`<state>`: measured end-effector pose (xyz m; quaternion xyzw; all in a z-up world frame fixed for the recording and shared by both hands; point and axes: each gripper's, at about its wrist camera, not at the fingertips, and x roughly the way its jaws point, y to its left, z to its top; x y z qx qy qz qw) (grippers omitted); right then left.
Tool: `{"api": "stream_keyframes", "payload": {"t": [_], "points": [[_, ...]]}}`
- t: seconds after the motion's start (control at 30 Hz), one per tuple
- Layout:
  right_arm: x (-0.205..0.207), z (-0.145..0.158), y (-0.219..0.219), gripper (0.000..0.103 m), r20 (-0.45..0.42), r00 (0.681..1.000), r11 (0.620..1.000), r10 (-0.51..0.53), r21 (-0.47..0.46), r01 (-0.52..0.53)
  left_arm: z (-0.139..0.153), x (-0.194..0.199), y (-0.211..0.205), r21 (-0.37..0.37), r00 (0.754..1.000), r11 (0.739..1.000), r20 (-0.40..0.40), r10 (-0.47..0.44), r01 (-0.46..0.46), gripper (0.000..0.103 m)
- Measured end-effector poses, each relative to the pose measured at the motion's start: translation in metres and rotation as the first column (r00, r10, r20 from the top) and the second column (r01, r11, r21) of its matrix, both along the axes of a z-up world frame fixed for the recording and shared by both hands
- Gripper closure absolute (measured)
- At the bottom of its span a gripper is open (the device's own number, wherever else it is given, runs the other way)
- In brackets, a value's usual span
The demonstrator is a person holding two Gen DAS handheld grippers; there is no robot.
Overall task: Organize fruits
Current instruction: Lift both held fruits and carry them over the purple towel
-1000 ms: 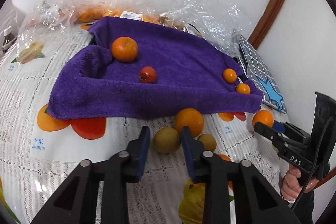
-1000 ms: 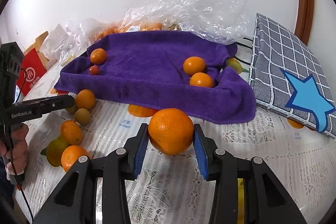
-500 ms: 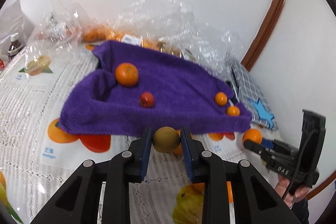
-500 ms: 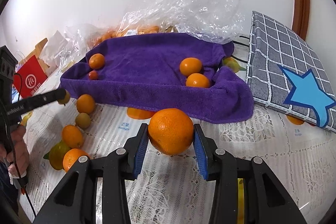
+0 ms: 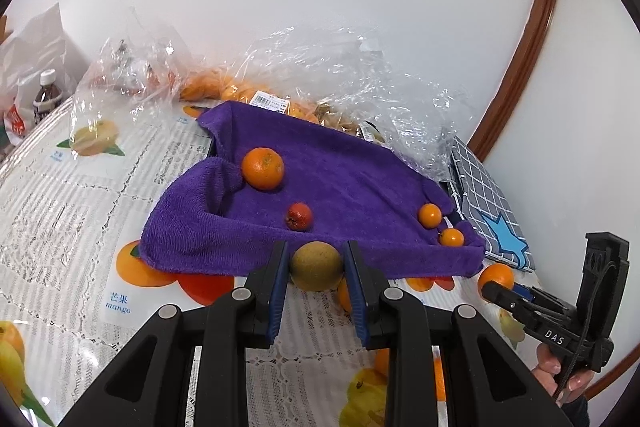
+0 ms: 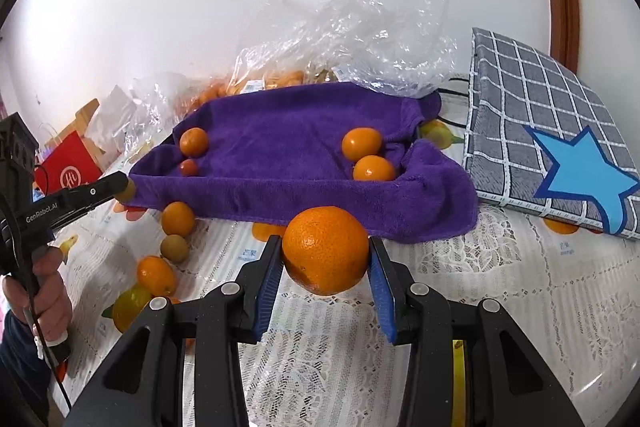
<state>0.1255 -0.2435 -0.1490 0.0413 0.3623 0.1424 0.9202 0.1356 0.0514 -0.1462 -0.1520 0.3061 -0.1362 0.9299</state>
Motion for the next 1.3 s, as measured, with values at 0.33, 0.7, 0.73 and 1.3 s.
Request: {"api": "stream_keyframes", "payload": {"t": [0.33, 0.7, 0.73, 1.3], "points": [[-0.001, 0.001, -0.009, 0.061, -0.004, 1.0, 0.999, -0.017, 0.052, 0.017, 0.0, 0.001, 0.0, -0.004, 1.0, 1.0, -0.002, 0.018, -0.018, 0.076], [-0.002, 0.003, -0.008, 0.061, 0.007, 1.0, 0.998, -0.026, 0.049, 0.026, -0.001, 0.0, 0.002, 0.003, 1.0, 1.0, 0.007, 0.025, -0.025, 0.076], [-0.002, 0.003, -0.009, 0.061, 0.008, 1.0, 0.998, -0.03, 0.053, 0.029, -0.001, 0.0, 0.003, -0.002, 1.0, 1.0, 0.007, 0.028, -0.028, 0.076], [0.013, 0.053, -0.017, 0.061, 0.098, 0.993, 0.997, -0.067, 0.046, 0.063, 0.001, 0.001, 0.027, -0.083, 0.995, 0.992, 0.013, 0.094, -0.093, 0.076]]}}
